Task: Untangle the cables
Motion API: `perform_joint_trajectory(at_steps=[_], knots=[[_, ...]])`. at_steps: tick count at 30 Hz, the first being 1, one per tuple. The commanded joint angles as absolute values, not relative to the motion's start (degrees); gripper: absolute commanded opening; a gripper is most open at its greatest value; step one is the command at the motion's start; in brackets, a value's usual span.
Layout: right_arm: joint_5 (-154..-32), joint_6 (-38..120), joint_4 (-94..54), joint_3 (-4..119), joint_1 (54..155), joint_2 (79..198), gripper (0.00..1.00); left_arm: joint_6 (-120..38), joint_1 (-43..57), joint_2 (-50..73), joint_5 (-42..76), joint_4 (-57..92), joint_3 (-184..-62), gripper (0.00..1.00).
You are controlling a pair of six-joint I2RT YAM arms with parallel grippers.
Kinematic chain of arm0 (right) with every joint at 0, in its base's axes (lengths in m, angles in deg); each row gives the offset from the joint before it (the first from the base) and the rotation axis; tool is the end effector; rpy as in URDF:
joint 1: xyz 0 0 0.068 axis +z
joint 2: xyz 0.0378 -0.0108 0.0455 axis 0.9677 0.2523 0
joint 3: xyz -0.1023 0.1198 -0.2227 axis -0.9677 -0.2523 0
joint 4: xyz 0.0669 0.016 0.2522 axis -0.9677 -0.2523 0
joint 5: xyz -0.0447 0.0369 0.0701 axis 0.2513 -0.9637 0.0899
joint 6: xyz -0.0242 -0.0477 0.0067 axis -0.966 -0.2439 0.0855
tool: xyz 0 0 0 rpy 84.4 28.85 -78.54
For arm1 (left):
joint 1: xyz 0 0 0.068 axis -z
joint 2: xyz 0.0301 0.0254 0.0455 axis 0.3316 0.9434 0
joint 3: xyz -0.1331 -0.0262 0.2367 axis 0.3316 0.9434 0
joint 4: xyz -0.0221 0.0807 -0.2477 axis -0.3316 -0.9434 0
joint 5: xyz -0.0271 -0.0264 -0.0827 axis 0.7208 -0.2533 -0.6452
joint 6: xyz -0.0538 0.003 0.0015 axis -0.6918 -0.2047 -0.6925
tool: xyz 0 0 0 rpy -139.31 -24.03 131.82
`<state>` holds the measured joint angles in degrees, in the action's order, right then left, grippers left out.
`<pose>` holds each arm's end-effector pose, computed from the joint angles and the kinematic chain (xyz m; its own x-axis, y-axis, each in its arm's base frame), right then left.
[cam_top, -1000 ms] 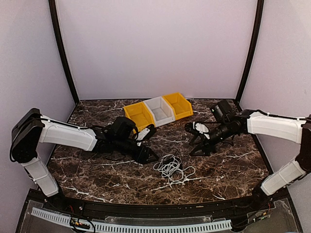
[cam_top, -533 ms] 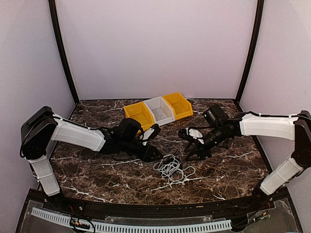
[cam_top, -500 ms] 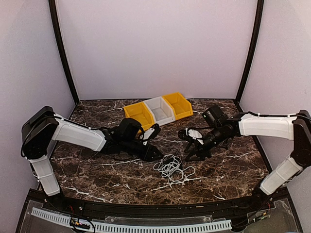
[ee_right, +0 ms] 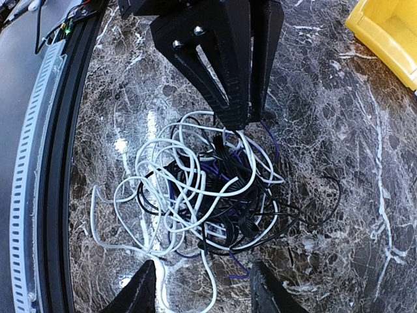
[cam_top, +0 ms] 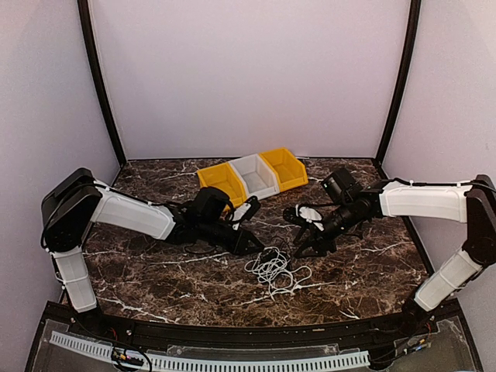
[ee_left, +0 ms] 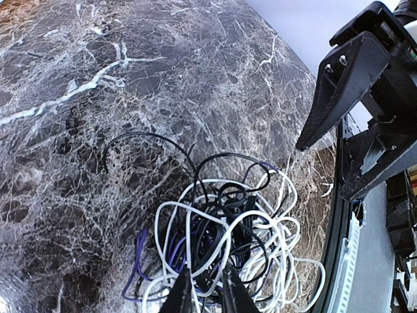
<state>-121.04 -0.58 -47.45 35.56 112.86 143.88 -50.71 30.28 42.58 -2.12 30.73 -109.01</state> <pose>0.2196 0.1946 0.2067 -0.1576 -0.7017 -0.6948 -0.9866 0.0820 0.1410 0.2406 -0.3082 0.1666 -0.6695 0.2808 -0.6877 0.7302 0.4183 -0.5402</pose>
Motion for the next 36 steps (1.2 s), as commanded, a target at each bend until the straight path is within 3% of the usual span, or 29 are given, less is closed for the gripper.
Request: perform_joint_trajectory(at_steps=[1, 11, 17, 27, 32, 36], knots=[[-121.42, 0.16, -46.21, 36.98, 113.36, 144.54, 0.46, -50.13, 29.88, 42.75, -3.97, 31.14, -110.74, 0.18], [-121.47, 0.64, -46.17, 37.15, 113.36, 144.98, 0.46, -48.53, 29.94, 44.62, -5.39, 29.66, -112.97, 0.22], [-121.99, 0.54, -45.8, 37.15, 113.36, 145.12, 0.46, -48.0, 29.84, 44.42, -5.84, 28.73, -113.74, 0.02], [-124.28, 1.09, -45.53, 43.05, 114.07, 150.41, 0.48, -47.26, 29.13, 38.1, -4.24, 26.4, -113.35, 0.0], [-125.32, 1.26, -46.25, 44.3, 114.7, 151.91, 0.48, -45.5, 28.89, 39.98, -3.94, 23.85, -113.62, 0.27], [-125.11, 1.32, -46.38, 43.84, 114.97, 151.58, 0.49, -43.71, 28.84, 42.38, -5.31, 22.03, -115.58, 0.32]])
